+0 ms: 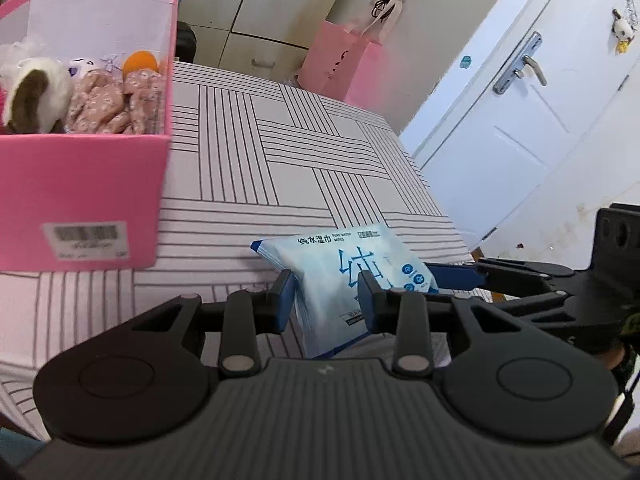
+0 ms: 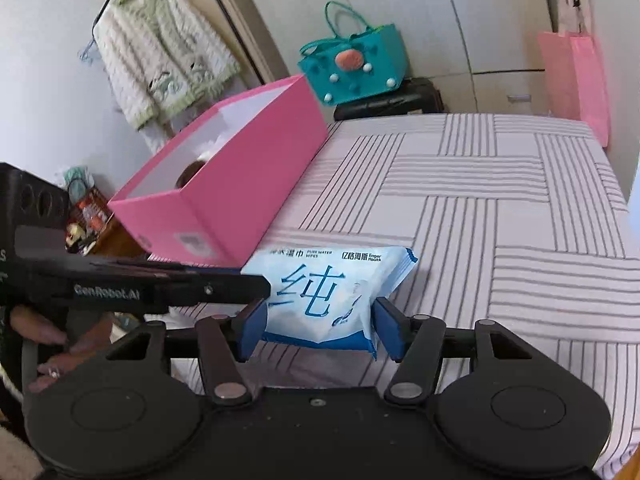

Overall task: Organize soft objects
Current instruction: 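Lift the wet-wipes pack with the left gripper and carry it over the box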

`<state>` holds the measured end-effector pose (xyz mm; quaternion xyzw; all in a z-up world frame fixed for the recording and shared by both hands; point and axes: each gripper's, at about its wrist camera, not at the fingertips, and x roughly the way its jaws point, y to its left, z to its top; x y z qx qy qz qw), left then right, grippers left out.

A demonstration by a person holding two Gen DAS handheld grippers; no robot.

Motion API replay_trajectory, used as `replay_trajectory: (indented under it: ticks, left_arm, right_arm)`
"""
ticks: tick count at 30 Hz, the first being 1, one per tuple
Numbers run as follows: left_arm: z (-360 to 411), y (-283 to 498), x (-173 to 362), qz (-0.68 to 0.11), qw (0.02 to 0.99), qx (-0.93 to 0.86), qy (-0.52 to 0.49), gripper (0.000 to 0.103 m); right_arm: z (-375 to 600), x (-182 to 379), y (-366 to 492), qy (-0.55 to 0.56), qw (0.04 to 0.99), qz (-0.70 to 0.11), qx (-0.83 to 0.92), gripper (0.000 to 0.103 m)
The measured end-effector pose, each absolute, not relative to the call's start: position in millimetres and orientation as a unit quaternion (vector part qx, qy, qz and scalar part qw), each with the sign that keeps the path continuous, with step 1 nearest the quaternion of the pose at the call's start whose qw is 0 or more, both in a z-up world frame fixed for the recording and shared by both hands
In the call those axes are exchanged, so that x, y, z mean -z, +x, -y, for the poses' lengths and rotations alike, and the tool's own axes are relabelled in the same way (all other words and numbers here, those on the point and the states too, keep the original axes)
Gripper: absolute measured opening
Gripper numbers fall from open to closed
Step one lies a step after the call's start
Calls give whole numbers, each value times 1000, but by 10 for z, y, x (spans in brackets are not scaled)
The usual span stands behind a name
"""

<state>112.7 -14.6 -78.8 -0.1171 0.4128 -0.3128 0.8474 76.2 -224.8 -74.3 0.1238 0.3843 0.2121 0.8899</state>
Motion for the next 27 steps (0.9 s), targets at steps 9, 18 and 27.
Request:
replay_trajectory:
  ticks: [9, 18, 27]
  left_arm:
    - [-267, 837, 565, -401, 859, 296, -116, 33]
    - [-714, 597, 382, -405, 861, 283, -124, 33]
    - [-1042, 422, 101, -380, 876, 268, -125, 33]
  right_arm:
    - [1979, 601, 654, 132, 864, -409, -263, 61]
    - [1629, 367, 595, 110, 850, -407, -315, 61]
    - [1311, 53, 638, 76, 842, -397, -357, 61]
